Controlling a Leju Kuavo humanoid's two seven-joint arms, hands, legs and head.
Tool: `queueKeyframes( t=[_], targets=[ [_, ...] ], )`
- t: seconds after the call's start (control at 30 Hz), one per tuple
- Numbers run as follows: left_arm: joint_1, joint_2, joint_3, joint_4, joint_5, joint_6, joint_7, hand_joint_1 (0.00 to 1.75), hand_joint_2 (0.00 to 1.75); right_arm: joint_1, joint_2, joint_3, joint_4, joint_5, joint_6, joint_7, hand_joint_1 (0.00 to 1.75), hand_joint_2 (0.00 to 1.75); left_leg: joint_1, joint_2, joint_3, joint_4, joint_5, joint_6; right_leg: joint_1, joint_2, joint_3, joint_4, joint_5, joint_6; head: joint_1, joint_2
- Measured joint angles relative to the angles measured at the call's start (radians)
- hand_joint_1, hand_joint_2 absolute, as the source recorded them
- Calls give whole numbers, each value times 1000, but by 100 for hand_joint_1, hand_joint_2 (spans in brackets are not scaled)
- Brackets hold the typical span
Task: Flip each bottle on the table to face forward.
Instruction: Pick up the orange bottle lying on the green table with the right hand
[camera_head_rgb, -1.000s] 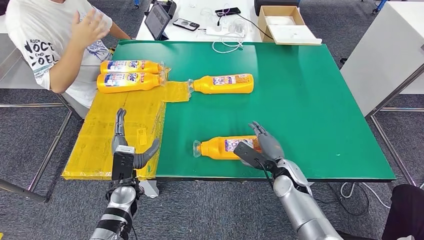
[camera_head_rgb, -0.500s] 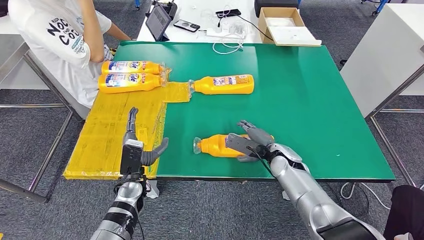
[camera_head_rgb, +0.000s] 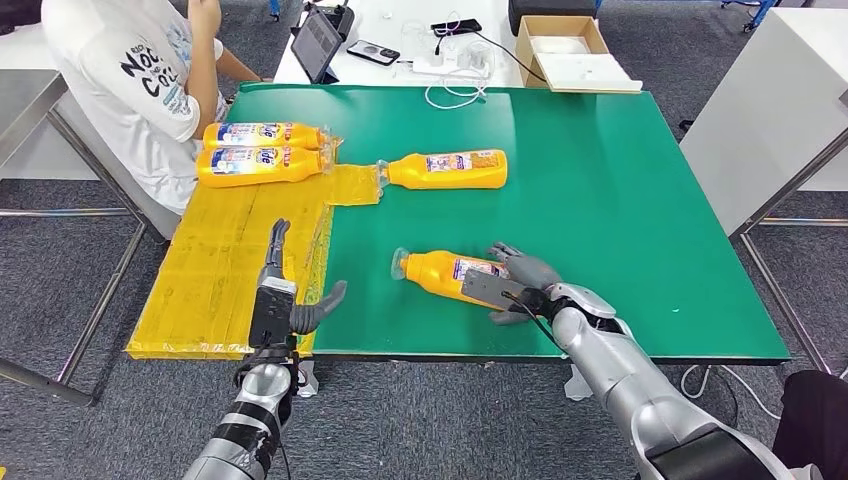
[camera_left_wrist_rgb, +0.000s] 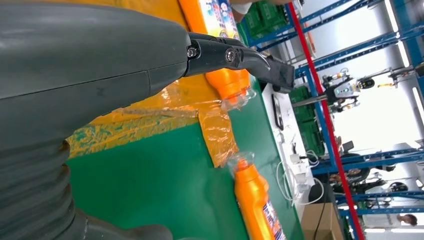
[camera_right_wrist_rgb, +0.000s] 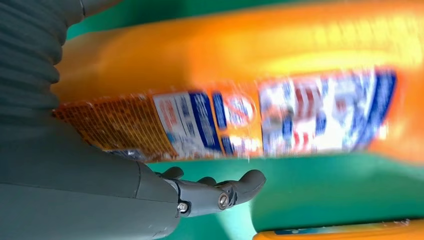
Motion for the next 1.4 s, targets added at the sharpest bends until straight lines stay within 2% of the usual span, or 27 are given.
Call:
queueKeyframes(
  t=[0.07,0.2,0.23,0.27,0.3,0.37,0.4,0.43,0.7,0.9,1.13,1.23,1.4],
  targets=[
    [-1,0,-2,6,0,0,6,0,175,-2,-4,13,3,-2,-1,2,0,175,0,0,1,0,0,0,0,0,0,0,0,0,0,0],
    [-3,0,-7,17,2,-3,11,0,175,-5,-7,38,13,-4,-3,6,30,175,0,0,3,0,0,0,0,0,2,0,0,0,0,0],
    [-3,0,-8,20,4,-4,12,0,175,-5,-6,43,15,-6,-7,8,30,175,0,1,4,0,0,0,0,0,3,0,0,0,0,0],
    [-4,0,-8,22,6,-4,13,0,175,-5,-4,48,17,-8,-11,9,54,175,0,1,4,0,-1,0,0,0,3,0,0,0,0,0],
    [-4,0,-9,24,8,-5,14,0,175,-4,-2,52,20,-10,-16,11,86,175,0,1,5,0,-1,0,0,0,3,0,0,0,0,0],
    [-6,0,-10,28,9,-5,15,0,175,-3,1,58,24,-12,-21,13,158,175,0,1,6,0,-1,0,0,0,4,0,0,0,0,0],
    [-6,0,-10,29,9,-6,15,0,175,-1,2,60,26,-13,-22,14,169,175,0,1,6,0,-1,0,0,0,4,0,0,0,0,0],
    [-7,0,-10,31,9,-7,15,0,175,0,4,62,28,-14,-24,14,174,175,0,1,6,0,-1,0,1,0,5,0,0,0,0,0],
    [-8,0,-23,45,11,-14,19,0,175,22,22,62,35,-27,-88,14,175,175,0,4,8,0,-2,0,1,2,5,0,0,0,0,0],
    [1,0,-23,41,15,-18,27,0,175,84,43,30,-11,-43,-247,-1,175,175,1,5,8,0,-3,-1,2,3,6,0,0,0,0,0],
    [21,-1,-23,20,20,-39,45,0,175,163,67,-29,-110,-28,-343,2,175,175,1,5,7,0,-3,-2,2,5,5,0,0,-1,0,0],
    [41,-7,-23,-12,74,-129,87,0,175,242,91,-80,-217,10,-492,-41,175,175,1,4,3,0,-3,-2,2,4,2,0,0,0,0,0],
    [85,-19,-34,-97,264,-383,204,0,175,395,165,-208,-544,38,-767,-175,175,175,1,3,-6,0,-2,-2,2,4,-7,1,0,0,0,0]
  ],
)
